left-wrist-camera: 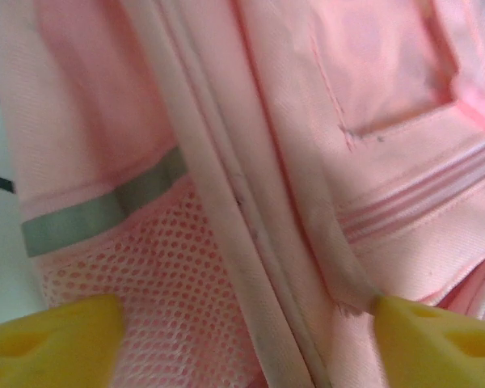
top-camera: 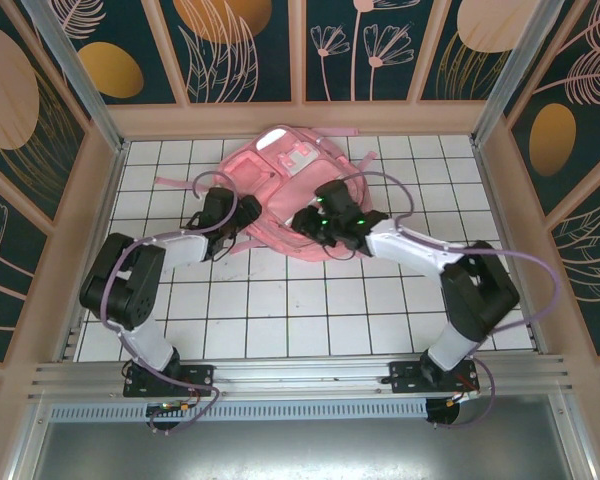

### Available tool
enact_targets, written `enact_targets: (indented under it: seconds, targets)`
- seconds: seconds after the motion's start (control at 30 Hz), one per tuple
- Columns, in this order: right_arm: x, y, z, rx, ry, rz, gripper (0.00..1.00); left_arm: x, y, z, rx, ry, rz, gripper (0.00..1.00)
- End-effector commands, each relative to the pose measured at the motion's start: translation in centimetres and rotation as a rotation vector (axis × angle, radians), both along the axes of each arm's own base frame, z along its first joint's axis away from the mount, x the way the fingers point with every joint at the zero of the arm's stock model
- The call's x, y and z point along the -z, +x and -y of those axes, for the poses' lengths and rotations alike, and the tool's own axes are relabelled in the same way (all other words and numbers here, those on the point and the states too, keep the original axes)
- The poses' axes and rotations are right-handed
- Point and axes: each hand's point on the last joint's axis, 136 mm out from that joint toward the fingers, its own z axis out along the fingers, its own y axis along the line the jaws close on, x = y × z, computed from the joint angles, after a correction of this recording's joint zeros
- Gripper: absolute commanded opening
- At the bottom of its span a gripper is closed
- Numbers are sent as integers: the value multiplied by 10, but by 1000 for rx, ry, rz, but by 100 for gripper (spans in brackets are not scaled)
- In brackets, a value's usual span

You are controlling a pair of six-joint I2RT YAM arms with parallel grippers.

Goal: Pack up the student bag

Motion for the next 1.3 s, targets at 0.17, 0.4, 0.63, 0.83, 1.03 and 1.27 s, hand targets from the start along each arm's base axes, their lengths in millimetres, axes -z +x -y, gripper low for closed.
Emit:
enact_targets:
  seconds: [0.17,0.4,0.63,0.83,1.03,1.27]
  targets:
    - [21,22,-30,102,48,-40,37,39,-30,47,163,-257,-52,34]
    - [50,42,29,265,-68,-60,45,22,-69,103,264,-346,-56,25]
    - [32,51,83,369,-190,-7,50,2,-78,130,296,-400,-24,22]
    - [44,49,85,379,-236,-20,50,-4,-71,136,300,-399,-6,23]
    - [68,53,79,346,-369,-33,40,-5,-70,130,276,-381,-2,23]
    - [71,46,91,335,-401,-28,5,-2,-61,114,207,-313,6,23]
